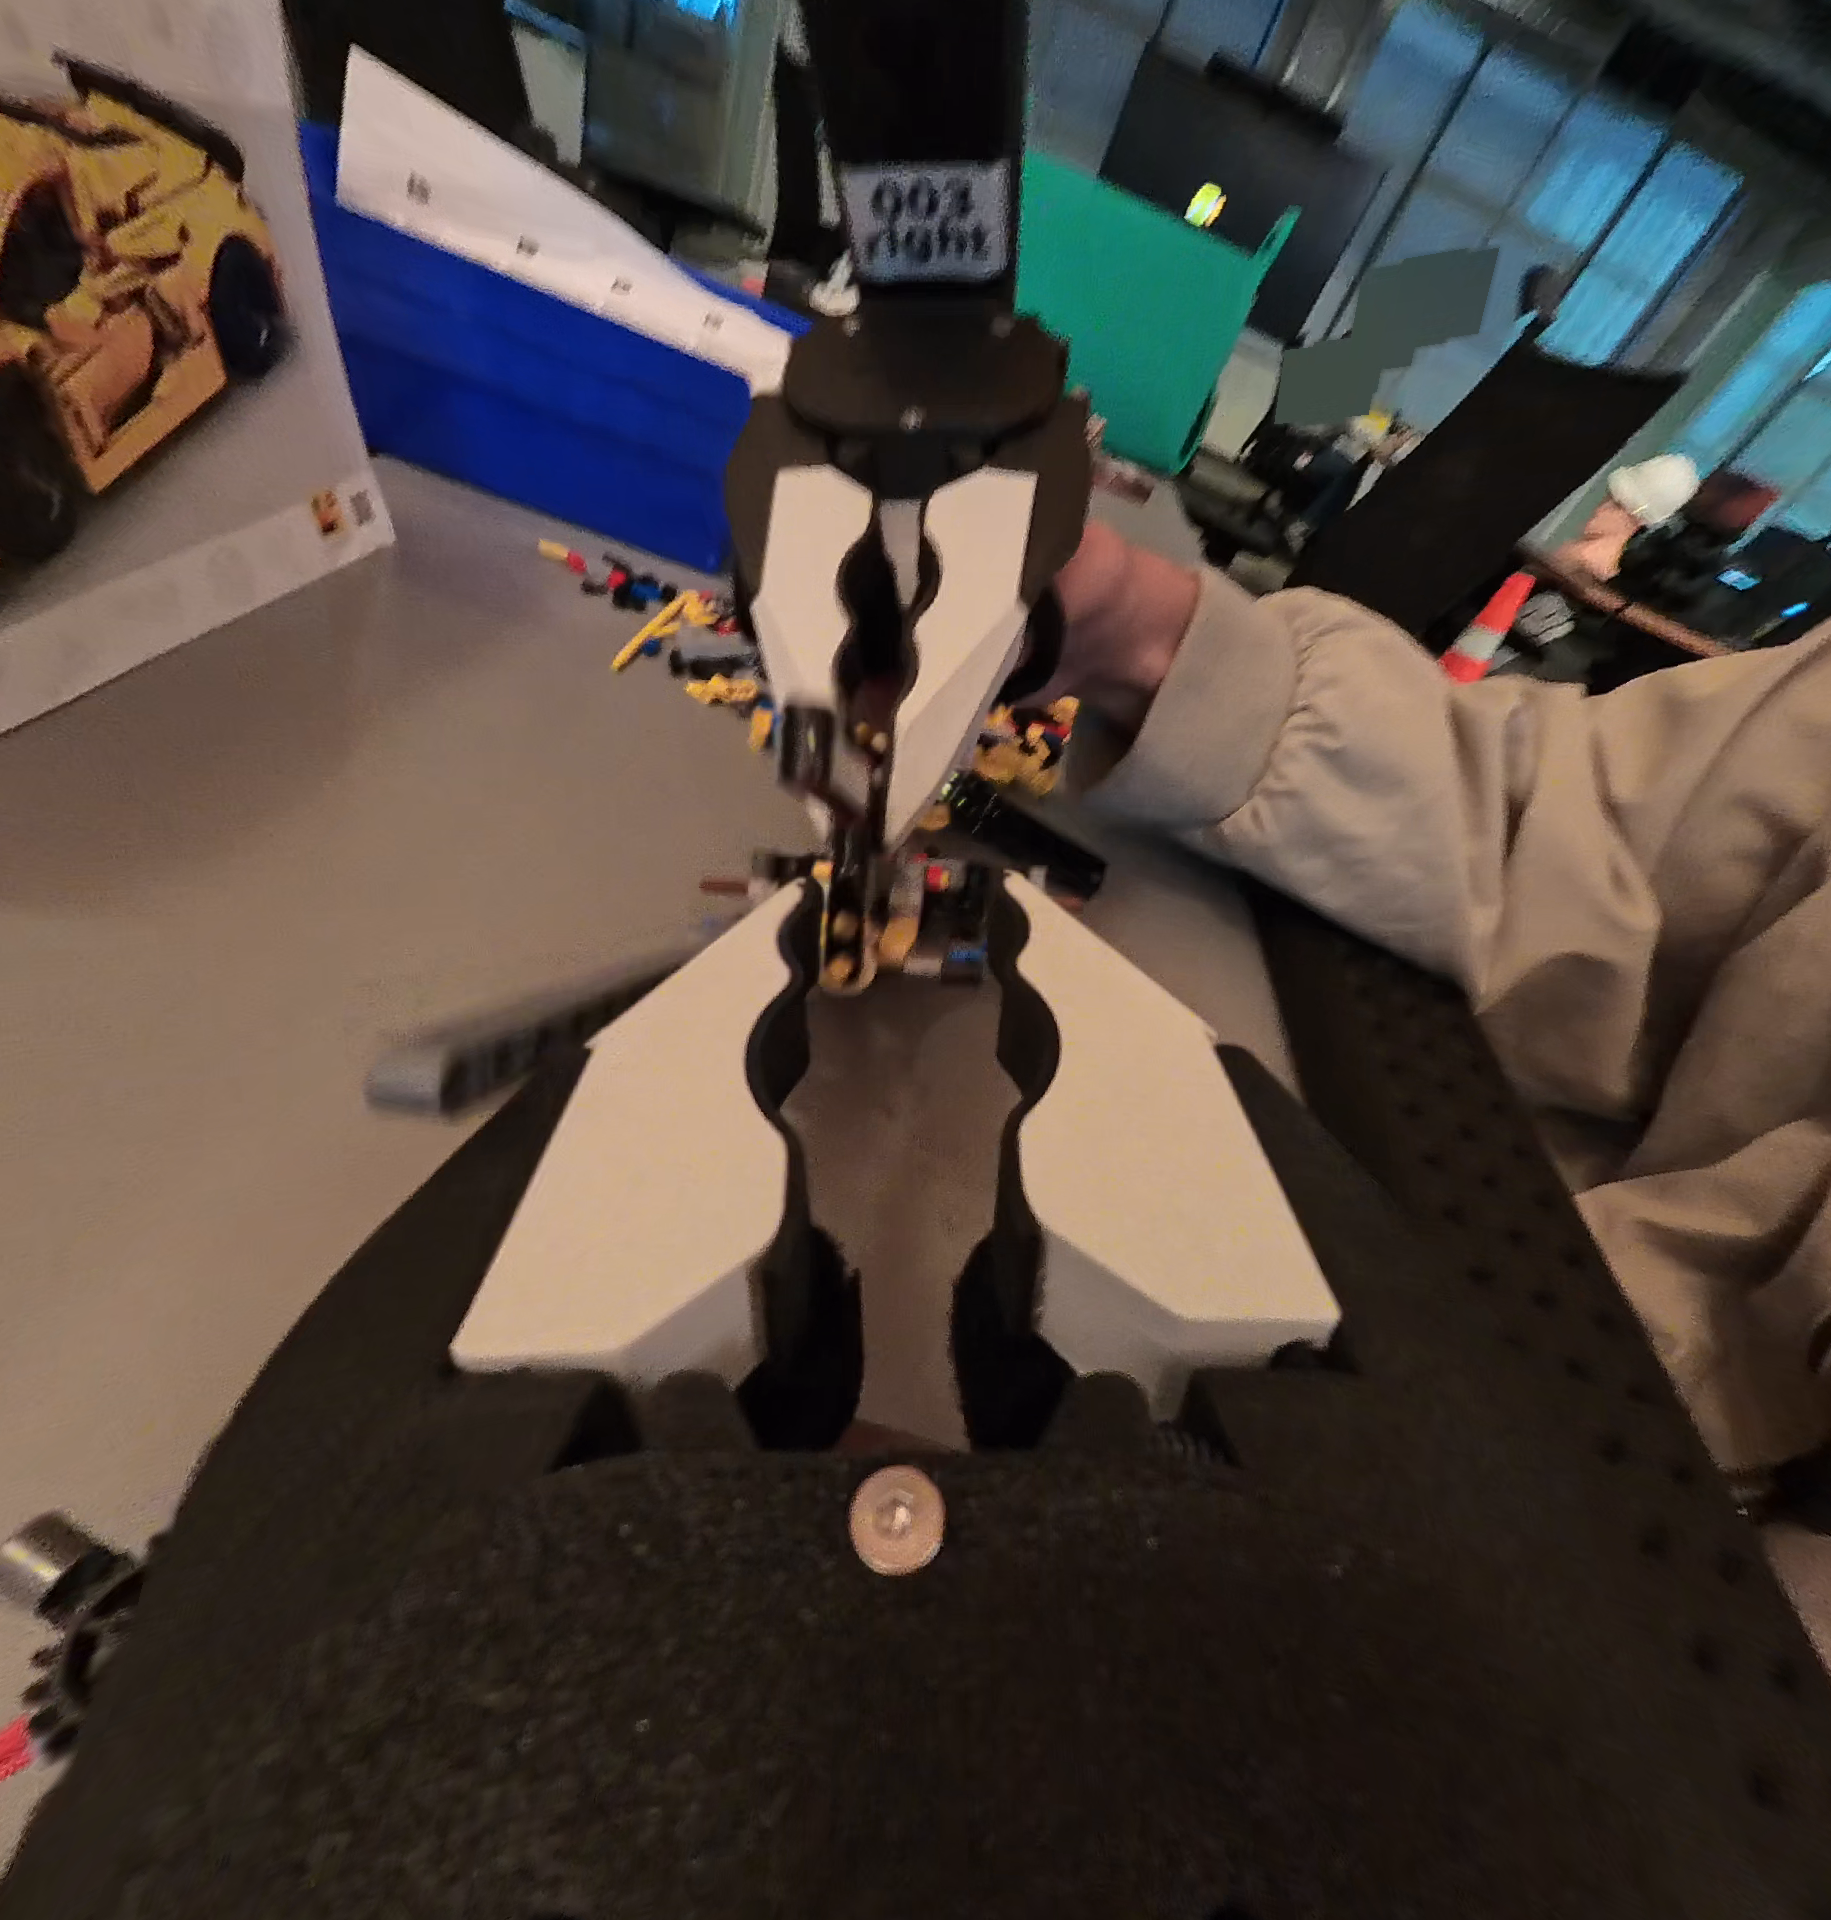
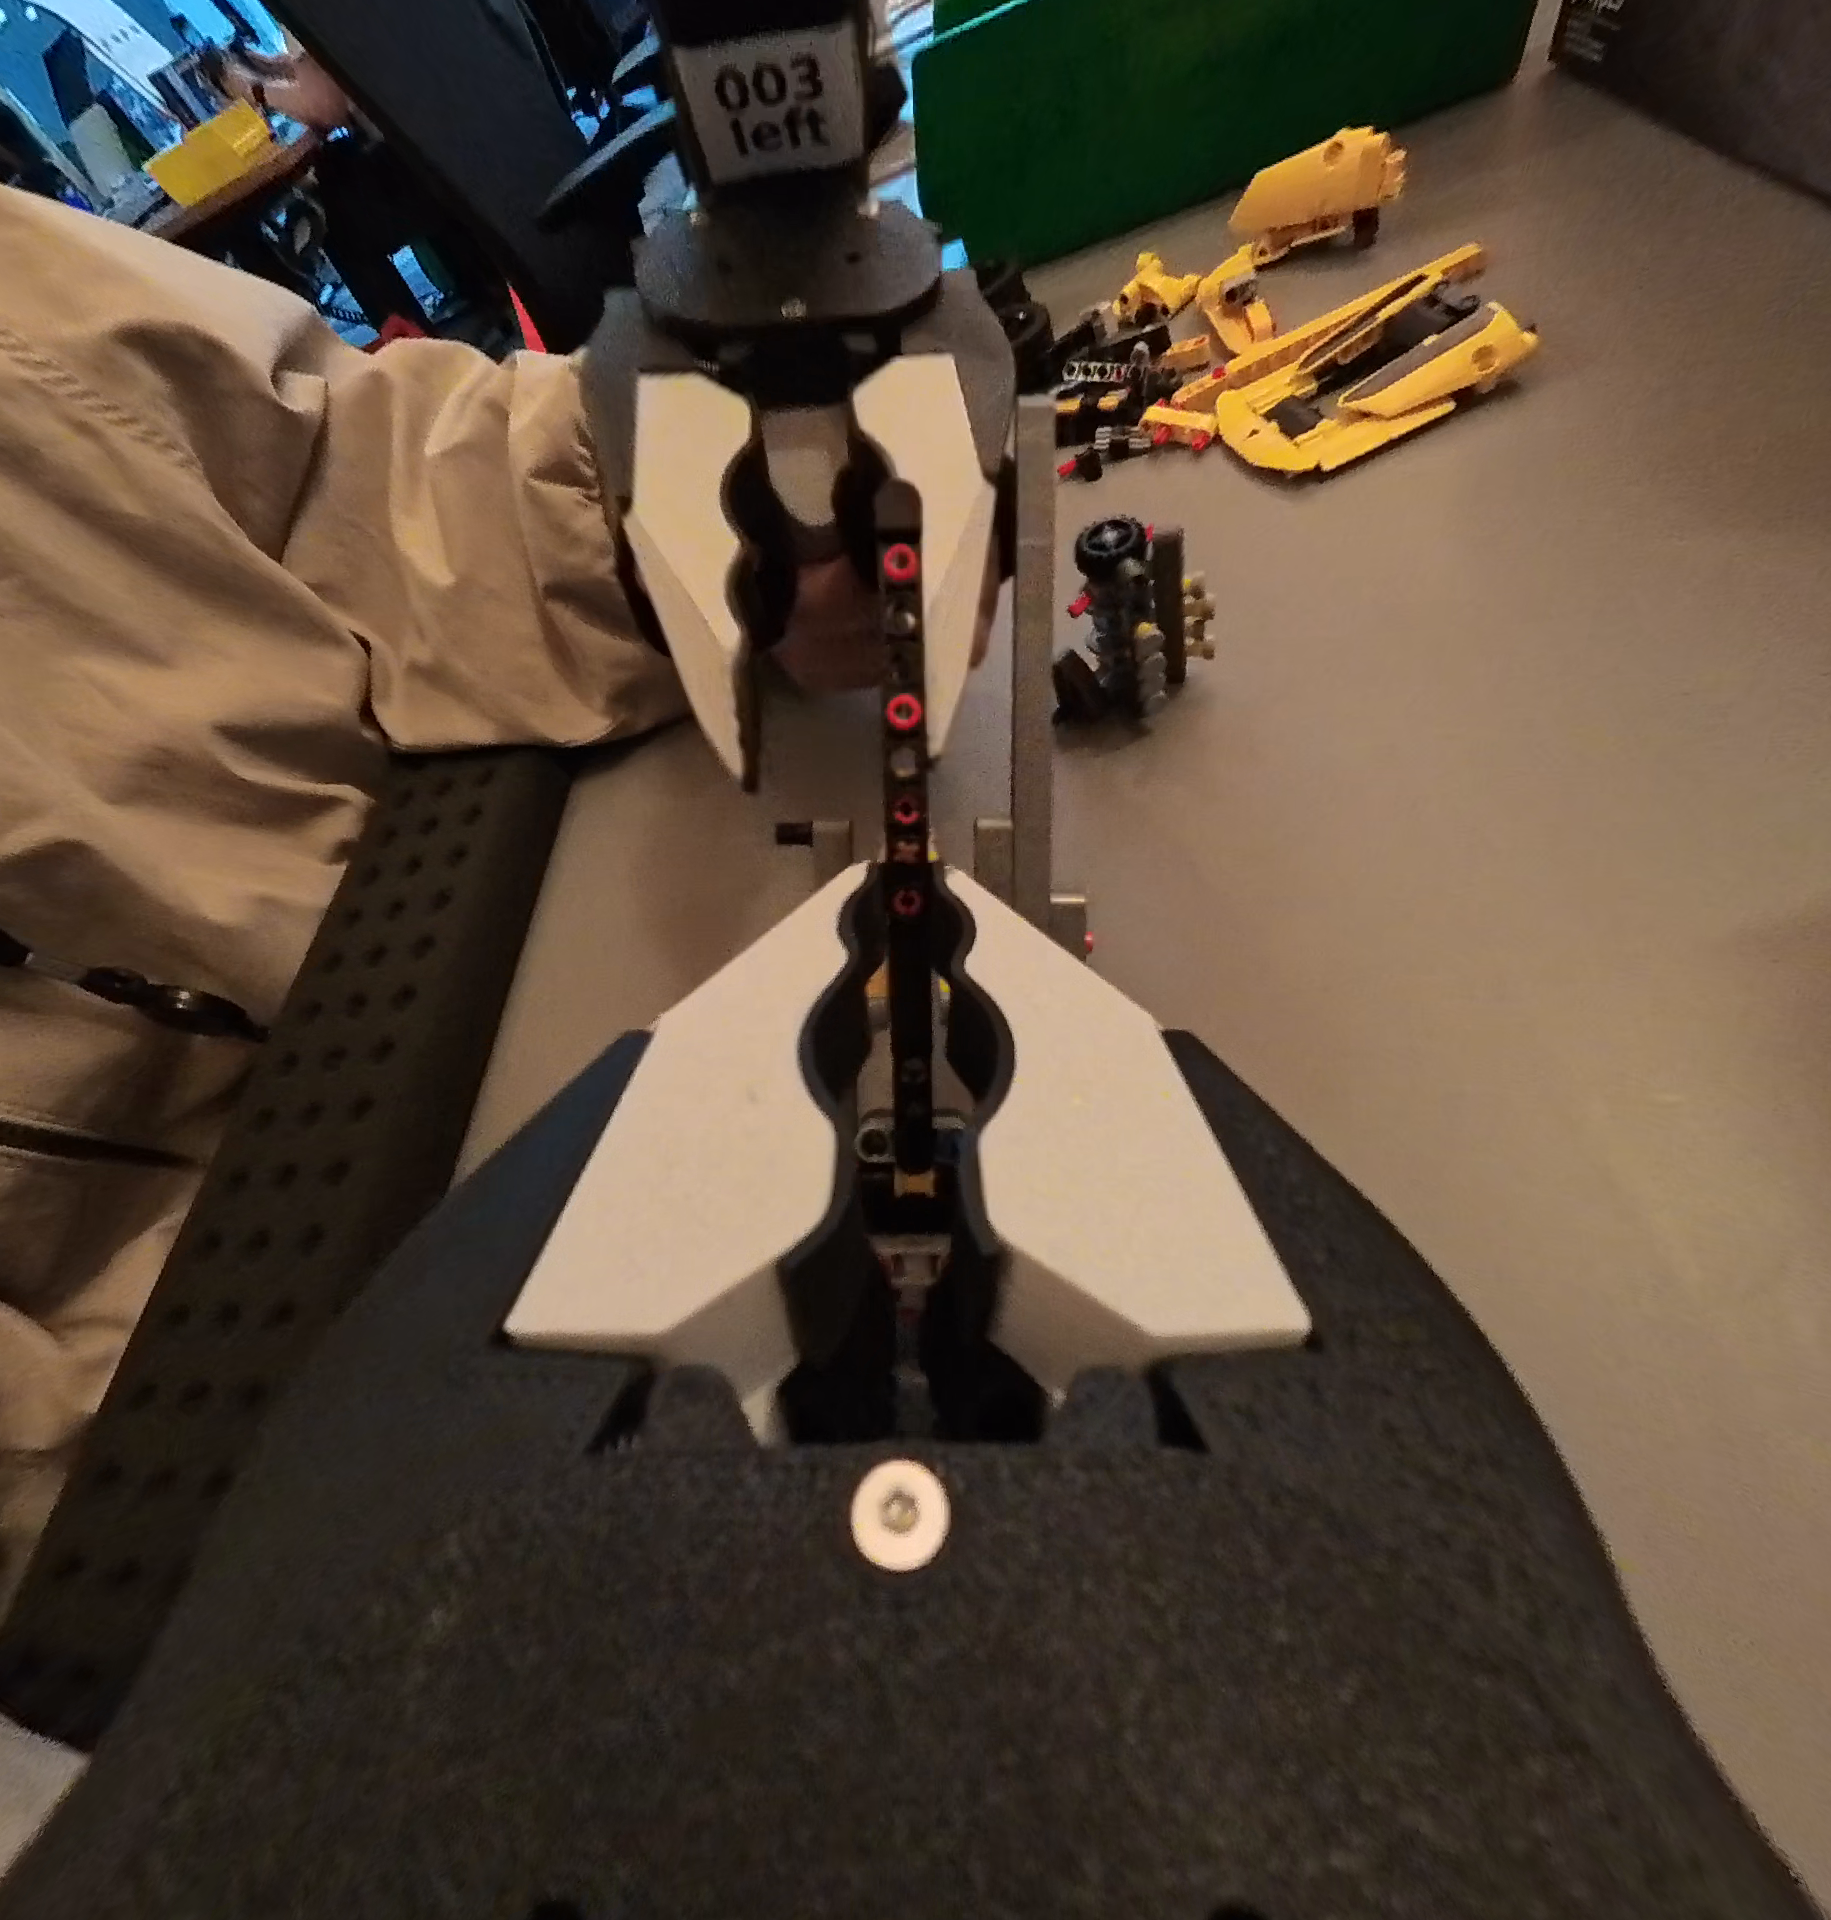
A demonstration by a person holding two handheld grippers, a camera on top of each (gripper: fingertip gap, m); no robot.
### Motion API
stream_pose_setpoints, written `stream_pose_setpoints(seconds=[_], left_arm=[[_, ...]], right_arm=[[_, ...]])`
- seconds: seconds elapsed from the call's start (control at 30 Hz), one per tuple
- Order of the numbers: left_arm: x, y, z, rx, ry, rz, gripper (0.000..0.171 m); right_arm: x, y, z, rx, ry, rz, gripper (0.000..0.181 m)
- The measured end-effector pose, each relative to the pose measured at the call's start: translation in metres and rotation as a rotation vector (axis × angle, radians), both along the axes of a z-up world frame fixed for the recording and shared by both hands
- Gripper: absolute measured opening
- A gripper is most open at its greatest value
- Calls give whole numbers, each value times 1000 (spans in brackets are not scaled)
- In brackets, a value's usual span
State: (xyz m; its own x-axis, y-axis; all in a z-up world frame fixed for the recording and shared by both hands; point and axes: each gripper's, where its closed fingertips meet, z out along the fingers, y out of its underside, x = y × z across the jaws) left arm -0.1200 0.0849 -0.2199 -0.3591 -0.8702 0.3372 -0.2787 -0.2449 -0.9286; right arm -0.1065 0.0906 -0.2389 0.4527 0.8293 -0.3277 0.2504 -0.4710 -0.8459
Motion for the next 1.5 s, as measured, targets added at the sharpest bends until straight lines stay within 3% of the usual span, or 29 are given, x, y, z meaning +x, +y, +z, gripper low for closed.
stream_pose_setpoints(seconds=[0.07,0.27,0.4,0.9,0.93,1.03,1.13,1.33,1.43,1.5], left_arm=[[-2,3,4,-28,-4,1,30],[2,-6,-20,150,88,5,28],[5,-9,-29,225,103,13,11],[3,-15,-27,158,61,-57,7],[0,-15,-32,182,84,-65,7],[-3,-10,-31,161,96,-45,6],[3,-16,-39,217,125,-40,7],[12,-8,-70,331,263,37,11],[9,-3,-94,429,354,52,10],[11,-6,-95,439,360,50,8]], right_arm=[[-4,-1,-4,2,-25,13,6],[-15,-4,-3,0,-12,44,6],[-19,-6,-3,8,-23,51,6],[-18,-11,6,41,9,100,6],[-13,-11,12,51,26,99,7],[43,-8,75,185,240,-31,6],[62,-12,68,151,222,-86,5],[47,2,11,-106,98,-125,5],[50,15,0,-95,53,-197,5],[50,19,-5,-61,4,-222,6]])
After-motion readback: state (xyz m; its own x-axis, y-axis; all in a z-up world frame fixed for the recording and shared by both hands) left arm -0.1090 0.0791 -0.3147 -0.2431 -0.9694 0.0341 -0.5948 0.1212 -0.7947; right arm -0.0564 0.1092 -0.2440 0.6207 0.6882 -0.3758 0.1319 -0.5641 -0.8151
